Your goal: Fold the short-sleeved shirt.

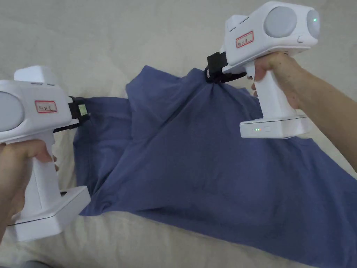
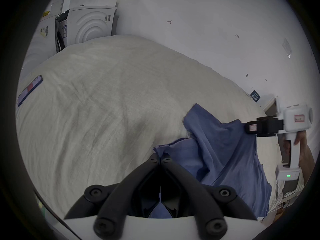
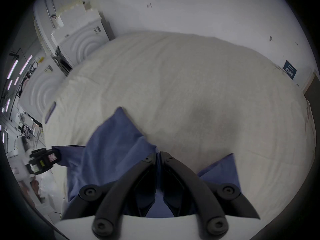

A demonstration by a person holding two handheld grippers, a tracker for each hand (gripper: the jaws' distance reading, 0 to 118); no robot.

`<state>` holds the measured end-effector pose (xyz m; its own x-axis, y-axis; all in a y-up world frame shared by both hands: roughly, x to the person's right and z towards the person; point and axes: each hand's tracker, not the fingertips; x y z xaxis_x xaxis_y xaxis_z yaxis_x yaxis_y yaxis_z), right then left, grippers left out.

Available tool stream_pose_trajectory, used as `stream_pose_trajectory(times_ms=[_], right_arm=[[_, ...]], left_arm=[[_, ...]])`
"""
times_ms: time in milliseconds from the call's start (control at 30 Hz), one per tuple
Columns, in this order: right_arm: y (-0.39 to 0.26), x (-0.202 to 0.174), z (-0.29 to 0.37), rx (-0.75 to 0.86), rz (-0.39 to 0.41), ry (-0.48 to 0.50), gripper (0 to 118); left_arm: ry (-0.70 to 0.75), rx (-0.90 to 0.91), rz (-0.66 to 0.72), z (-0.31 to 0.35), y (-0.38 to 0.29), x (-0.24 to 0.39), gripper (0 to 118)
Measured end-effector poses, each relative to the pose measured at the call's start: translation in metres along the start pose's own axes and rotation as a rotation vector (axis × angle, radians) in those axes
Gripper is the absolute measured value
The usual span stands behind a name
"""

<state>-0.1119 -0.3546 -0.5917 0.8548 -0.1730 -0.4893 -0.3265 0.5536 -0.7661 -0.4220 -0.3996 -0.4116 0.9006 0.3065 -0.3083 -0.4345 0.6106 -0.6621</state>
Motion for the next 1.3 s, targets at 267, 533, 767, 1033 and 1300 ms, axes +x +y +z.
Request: stream_pose_trajectory(times_ms=[267, 533, 767, 1033, 1300], right_arm=[[-0.017, -0.007, 0.11, 0.125, 0.039, 0.007, 3], [-0.044, -0.003, 0.218, 0.295, -0.047, 0.044, 3], [-0.078, -0.002, 0.276, 0.344, -0.045, 0.036, 3], [-0.119, 0.016, 0.326, 0.406, -0.102, -0.043, 3], [-0.14, 0.038, 0.408, 0.565, -0.18, -0.104, 3]], left_arm=[[-0.043, 0.056, 0.046, 0.041, 0.012, 0.001, 0], [-0.13, 0.12, 0.103, 0.093, 0.022, 0.007, 0], [-0.176, 0.203, 0.129, 0.131, 0.026, 0.02, 0], [-0.088, 0.306, 0.152, 0.168, 0.028, 0.018, 0], [-0.14, 0.418, 0.232, 0.226, 0.067, -0.004, 0]])
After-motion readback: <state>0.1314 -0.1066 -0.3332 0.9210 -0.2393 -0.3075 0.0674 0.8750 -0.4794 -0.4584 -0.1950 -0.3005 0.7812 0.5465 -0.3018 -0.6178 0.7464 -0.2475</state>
